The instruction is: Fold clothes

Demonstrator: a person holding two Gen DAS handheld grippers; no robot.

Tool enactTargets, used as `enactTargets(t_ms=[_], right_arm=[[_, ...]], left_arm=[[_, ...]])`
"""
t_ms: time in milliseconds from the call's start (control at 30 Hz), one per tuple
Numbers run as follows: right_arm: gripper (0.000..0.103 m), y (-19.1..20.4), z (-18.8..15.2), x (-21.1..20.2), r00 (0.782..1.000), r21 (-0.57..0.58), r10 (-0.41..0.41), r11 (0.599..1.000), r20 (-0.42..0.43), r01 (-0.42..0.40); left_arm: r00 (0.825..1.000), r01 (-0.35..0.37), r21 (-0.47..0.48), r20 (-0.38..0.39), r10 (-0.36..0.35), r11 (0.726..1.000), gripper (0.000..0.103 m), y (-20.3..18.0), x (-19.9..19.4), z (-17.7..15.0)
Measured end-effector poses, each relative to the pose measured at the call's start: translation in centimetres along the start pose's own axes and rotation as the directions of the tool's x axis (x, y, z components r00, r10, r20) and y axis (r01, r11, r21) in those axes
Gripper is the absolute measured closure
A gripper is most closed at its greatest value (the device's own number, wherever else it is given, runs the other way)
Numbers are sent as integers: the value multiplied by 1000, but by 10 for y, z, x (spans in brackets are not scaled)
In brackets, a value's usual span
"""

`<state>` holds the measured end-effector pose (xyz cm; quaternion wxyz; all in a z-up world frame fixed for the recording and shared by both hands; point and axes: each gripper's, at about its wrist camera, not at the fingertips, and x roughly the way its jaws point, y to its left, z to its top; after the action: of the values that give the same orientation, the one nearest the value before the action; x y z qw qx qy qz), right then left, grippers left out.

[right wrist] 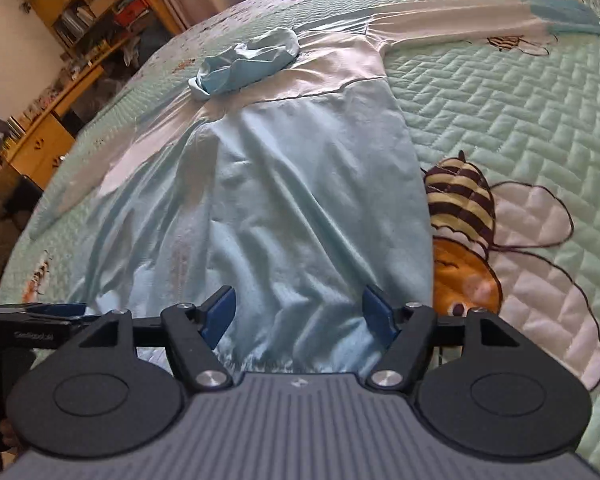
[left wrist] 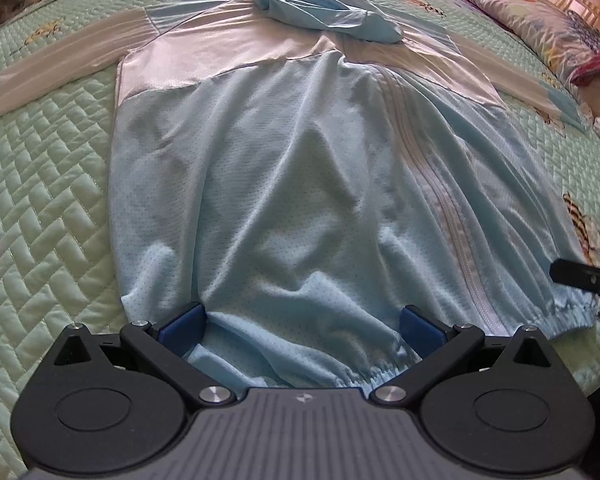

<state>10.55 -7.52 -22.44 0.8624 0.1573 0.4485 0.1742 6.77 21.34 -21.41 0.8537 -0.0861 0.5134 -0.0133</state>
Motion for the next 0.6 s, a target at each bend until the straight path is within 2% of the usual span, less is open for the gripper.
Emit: enactTargets(t_ms=[200,333,400,500,600], right_arm=[[32,-6,1,-3,1000,49,20,999,2,-20],[32,-16,5,-10,999,135,48,990,19,-50],[32,-17,12,-17,996,141,61,988,59,-68],[33,-12,30,-25,988,83,89,991,129,-100],[34,-15,53,-17,974,90,155,981,163,-171]], left_arm=[[998,58,-48,-9,-58,997,1,11,-2,3],[996,87,-48,-32,-88,995,1,15,-3,6],[995,93,-42,-40,-94,995,1,15,-3,6],[994,98,-54,-37,-100,994,1,17,-2,6],[994,101,-77,-37,-104,992,1,18,-2,7]])
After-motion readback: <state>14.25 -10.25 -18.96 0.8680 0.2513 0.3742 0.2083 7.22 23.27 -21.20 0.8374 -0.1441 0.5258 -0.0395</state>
